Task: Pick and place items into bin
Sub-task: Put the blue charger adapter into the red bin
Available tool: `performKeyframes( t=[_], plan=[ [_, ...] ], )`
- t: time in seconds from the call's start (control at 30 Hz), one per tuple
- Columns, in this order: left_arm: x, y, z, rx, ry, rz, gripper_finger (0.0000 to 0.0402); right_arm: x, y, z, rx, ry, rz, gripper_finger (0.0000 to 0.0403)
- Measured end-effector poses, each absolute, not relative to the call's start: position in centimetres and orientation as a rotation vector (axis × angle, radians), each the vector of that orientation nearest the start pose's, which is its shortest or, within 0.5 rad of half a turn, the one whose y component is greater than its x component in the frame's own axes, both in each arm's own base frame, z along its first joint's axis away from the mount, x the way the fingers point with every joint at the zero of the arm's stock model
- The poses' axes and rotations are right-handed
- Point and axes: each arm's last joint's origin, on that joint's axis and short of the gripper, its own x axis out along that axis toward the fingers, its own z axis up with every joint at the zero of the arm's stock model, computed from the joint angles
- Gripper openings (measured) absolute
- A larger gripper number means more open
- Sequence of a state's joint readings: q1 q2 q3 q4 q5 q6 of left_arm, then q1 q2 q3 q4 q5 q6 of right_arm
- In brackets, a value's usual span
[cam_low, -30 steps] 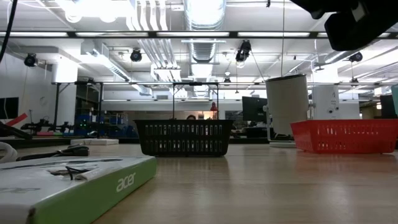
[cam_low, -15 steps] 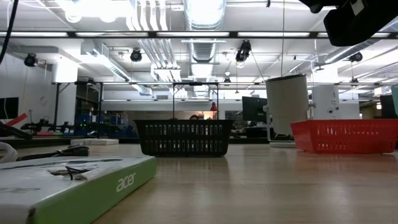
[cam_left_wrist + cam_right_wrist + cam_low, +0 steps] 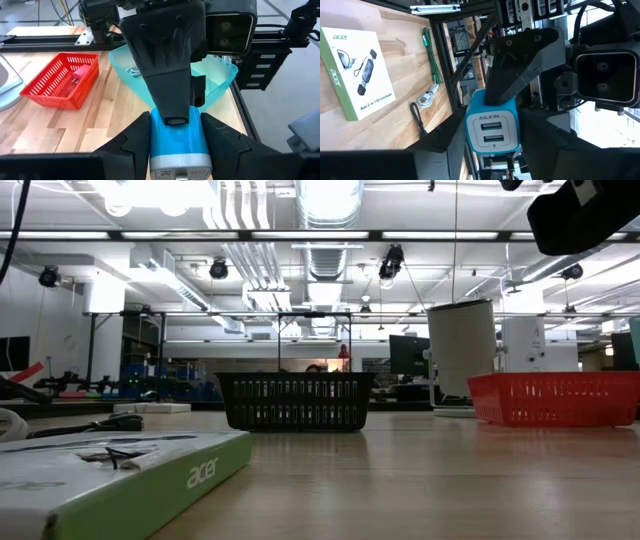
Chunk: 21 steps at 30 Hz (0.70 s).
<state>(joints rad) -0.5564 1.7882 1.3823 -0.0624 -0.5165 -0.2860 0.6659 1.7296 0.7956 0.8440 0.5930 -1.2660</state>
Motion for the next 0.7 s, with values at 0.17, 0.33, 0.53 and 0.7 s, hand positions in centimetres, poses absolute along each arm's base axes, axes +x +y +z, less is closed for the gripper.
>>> performKeyframes(
  t=[0.17,0.33,0.53,0.7],
  plan=[
    [35.5,-20.3,27.8,-0.046,0.408,0.007,0.0129,28.3,20.2,19.4,-1.32,0.017,0.112,0.0137],
    [35.5,-20.3,27.7,-0.027,0.415,0.007,0.0182,28.3,20.2,19.5,-1.3,0.015,0.101,0.0137],
    [35.4,-20.3,27.8,0.017,0.413,-0.004,0.0281,28.3,20.1,19.6,-1.268,0.022,0.089,0.0136],
    [34.6,-20.1,28.8,0.016,0.415,-0.012,0.0301,28.3,19.9,19.6,-1.272,0.072,0.02,0.0136]
  ],
)
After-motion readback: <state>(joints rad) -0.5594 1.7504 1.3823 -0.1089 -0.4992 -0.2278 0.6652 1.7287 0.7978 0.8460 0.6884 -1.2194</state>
